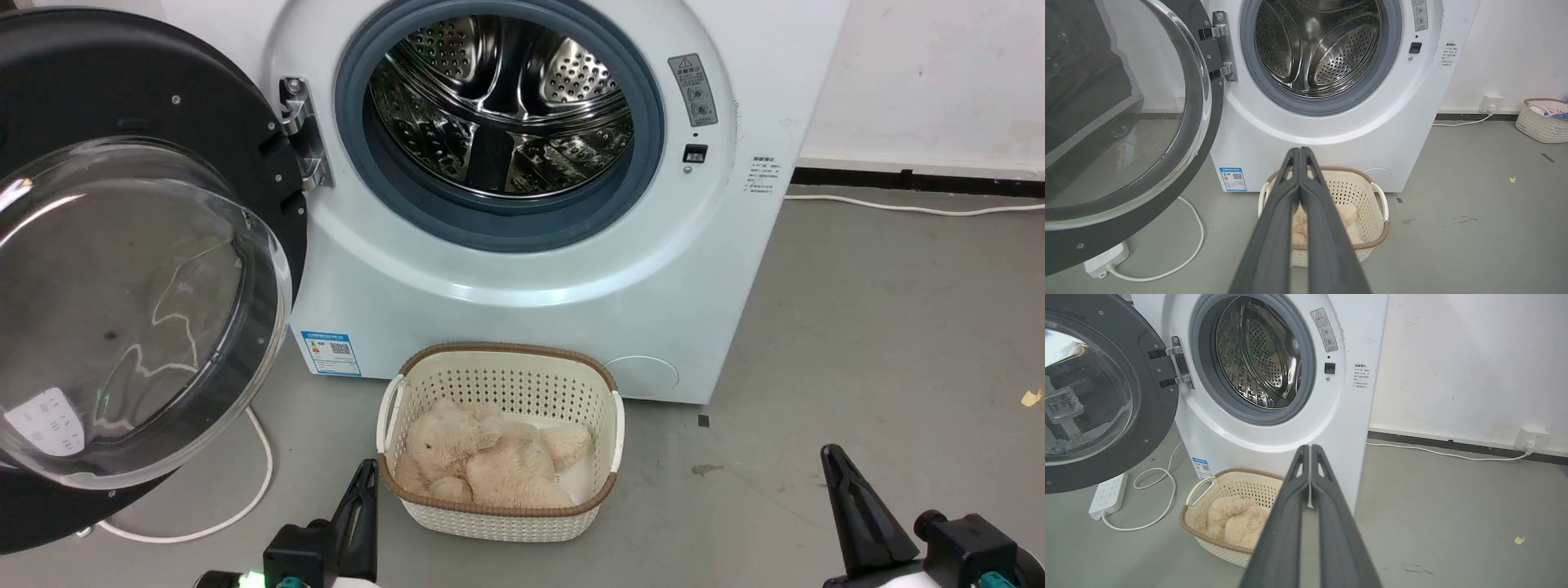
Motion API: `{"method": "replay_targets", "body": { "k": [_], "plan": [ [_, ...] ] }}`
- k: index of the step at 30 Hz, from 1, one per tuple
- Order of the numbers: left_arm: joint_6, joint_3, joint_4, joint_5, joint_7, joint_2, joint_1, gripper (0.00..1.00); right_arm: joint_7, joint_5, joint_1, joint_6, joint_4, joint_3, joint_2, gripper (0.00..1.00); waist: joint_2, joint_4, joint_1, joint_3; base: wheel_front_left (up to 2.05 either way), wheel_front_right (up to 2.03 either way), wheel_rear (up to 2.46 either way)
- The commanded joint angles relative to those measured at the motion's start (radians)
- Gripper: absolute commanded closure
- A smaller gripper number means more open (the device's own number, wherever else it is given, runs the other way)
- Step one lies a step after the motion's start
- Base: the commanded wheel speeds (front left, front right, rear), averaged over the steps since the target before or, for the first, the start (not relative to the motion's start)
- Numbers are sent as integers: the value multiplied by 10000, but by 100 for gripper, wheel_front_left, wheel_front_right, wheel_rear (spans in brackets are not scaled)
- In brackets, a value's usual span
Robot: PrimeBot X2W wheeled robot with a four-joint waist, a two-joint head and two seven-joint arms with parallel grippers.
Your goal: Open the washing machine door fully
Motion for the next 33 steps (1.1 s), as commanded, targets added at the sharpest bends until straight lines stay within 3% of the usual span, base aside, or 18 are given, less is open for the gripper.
{"method": "replay_targets", "body": {
  "k": [1, 33],
  "plan": [
    [-76, 97, -56, 106, 45, -26, -140, 100, 51, -99, -185, 2, -47, 9, 7, 100, 0, -5, -1, 2, 0, 0, 0],
    [-518, 891, -376, 648, 699, -349, -286, 100, 707, -305, -497, 3, -108, 113, 13, 100, 0, -143, -1, 78, 0, 0, 0]
  ]
}}
